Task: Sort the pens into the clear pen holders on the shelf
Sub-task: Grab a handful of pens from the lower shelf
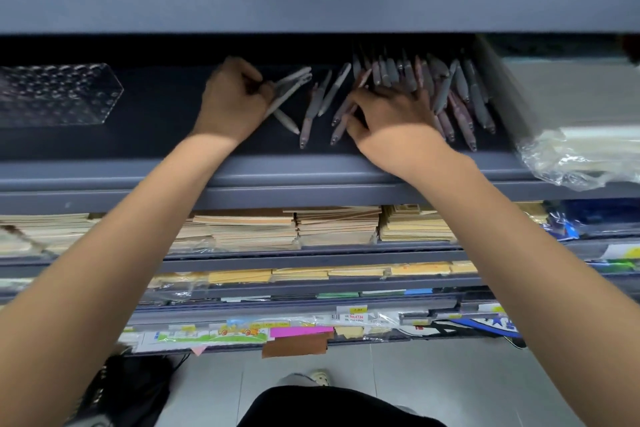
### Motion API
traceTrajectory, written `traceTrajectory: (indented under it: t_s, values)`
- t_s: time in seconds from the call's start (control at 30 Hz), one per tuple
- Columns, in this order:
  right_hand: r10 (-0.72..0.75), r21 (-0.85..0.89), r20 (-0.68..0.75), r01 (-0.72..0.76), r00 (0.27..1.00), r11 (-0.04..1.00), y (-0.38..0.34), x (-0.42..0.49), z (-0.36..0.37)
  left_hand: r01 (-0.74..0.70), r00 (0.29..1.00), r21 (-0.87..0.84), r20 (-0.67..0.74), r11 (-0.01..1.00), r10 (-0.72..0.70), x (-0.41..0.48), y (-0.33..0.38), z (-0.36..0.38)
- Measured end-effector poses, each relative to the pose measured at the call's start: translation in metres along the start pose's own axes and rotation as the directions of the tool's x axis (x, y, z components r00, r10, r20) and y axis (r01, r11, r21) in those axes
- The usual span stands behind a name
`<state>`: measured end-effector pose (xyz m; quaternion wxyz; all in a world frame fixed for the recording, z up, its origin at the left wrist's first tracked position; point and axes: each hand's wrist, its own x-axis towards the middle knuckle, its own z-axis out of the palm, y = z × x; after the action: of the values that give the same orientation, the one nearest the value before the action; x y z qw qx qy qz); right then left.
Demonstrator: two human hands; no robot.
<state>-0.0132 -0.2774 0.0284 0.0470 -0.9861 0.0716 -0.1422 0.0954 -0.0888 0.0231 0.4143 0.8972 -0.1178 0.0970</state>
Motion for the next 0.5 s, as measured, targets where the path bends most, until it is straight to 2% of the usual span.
traceTrajectory:
  t_s: [0.07, 0.17, 0.33, 0.5]
  values:
    - [-0.007, -0.034, 0.043, 0.008, 0.999, 0.999, -0.005, 0.009, -0.003, 0.035, 0.999, 0.102, 0.017, 0.994, -0.036, 0.003, -0.001, 0.001]
    - [0.034, 0.094, 0.107, -0.044, 0.994, 0.995, -0.011, 0.025, -0.009, 0.046, 0.998, 0.198, 0.020, 0.979, -0.051, 0.001, 0.000, 0.004]
    - [0.118, 0.313, 0.196, -0.176, 0.974, 0.933, -0.018, 0.058, -0.010, 0.024, 0.997, 0.044, 0.067, 0.999, -0.027, -0.002, 0.005, 0.011]
    - [0.193, 0.420, 0.298, -0.310, 0.935, 0.853, -0.021, 0.075, -0.005, -0.016, 0.999, 0.025, 0.044, 1.000, 0.015, 0.001, 0.010, 0.017]
